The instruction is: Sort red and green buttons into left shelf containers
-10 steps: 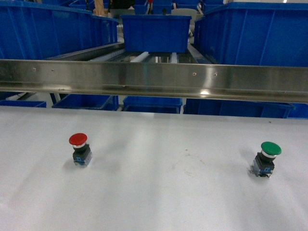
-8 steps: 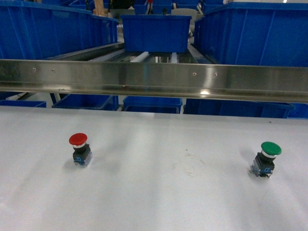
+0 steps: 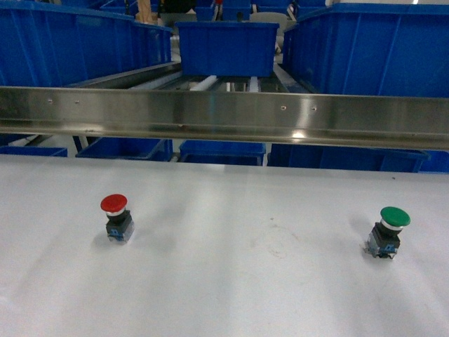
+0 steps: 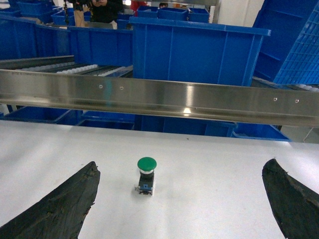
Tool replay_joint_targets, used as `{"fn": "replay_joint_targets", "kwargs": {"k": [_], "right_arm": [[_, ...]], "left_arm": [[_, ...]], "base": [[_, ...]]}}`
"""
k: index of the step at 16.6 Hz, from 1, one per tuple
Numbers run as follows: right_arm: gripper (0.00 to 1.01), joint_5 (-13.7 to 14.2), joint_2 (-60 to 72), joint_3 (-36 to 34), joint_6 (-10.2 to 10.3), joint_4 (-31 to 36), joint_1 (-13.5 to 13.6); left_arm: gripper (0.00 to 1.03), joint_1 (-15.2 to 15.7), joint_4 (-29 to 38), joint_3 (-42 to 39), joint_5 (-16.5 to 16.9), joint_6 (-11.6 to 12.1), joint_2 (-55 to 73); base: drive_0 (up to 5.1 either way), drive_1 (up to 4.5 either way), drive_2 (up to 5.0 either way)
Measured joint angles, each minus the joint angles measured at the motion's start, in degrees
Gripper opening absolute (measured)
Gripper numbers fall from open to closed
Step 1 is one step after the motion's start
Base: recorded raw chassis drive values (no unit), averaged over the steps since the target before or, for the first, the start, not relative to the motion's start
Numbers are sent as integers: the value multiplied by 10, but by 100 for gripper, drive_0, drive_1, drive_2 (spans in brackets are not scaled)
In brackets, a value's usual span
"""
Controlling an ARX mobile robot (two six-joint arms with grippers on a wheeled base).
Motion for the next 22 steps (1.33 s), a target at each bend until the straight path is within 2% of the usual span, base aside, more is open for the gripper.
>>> {"fn": "replay_joint_targets", "kwargs": {"k": [6,7,8,9,11,12,13,14,16,17,18,20,21,22], "right_arm": [[98,0,0,0,0,0,0],[98,13,19,-1,-5,38,15],[98,22,85,-3,-6,108,34],[98,45,185,-3,-15,199,57],[98,64,441,3,-26,405,99],[98,72,568,27,-37,459,110],[98,74,669,77,-40,473,116],[98,69,748,134,-38,437,116],[98,62,863,229,-25,332,116],[98,65,902,277,-9,281,117],[98,87,933,323,-5,243,122],[98,93,968,415,13,153,125],[98,106,981,453,17,122,124],[98,127,984,472,16,116,124]], "left_arm": [[98,0,0,0,0,0,0],[98,0,12,0,7,0,5],[98,-2,80,-1,20,0,46],[98,-7,160,-1,16,2,128],[98,-7,375,2,28,16,365],[98,-7,444,19,47,30,480],[98,-5,482,64,64,45,584],[98,1,461,123,71,56,667],[98,4,423,212,65,80,799],[98,4,376,260,69,81,843],[98,-4,329,308,69,80,877],[98,-25,249,401,66,73,926],[98,-32,223,435,67,67,939],[98,-33,225,444,70,65,940]], "base": [[0,0,0],[0,0,0],[0,0,0],[0,0,0],[0,0,0],[0,0,0],[0,0,0],[0,0,0],[0,0,0],[0,0,0],[0,0,0],[0,0,0],[0,0,0],[0,0,0]]}}
